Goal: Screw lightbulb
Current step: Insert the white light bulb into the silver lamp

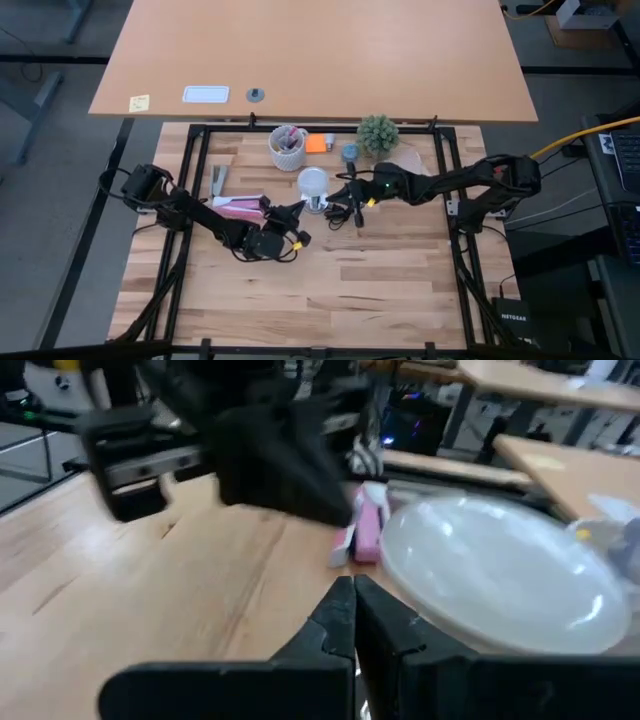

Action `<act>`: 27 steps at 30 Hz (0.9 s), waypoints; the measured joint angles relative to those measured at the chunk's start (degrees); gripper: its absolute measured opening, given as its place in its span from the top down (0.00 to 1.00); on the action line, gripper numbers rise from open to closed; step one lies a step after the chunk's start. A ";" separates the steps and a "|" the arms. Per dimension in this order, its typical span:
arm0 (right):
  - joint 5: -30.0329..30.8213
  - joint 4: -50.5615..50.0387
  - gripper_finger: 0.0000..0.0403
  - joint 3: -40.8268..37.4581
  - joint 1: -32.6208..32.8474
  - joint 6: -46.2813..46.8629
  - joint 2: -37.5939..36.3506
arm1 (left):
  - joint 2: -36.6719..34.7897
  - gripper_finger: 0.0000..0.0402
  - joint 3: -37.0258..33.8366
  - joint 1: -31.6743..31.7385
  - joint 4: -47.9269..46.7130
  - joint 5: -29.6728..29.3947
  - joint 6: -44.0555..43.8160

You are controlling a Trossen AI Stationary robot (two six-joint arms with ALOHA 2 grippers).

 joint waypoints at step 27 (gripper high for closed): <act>3.71 2.74 0.99 1.55 -12.16 1.51 1.17 | 0.00 0.99 0.02 0.07 -0.10 4.31 -2.67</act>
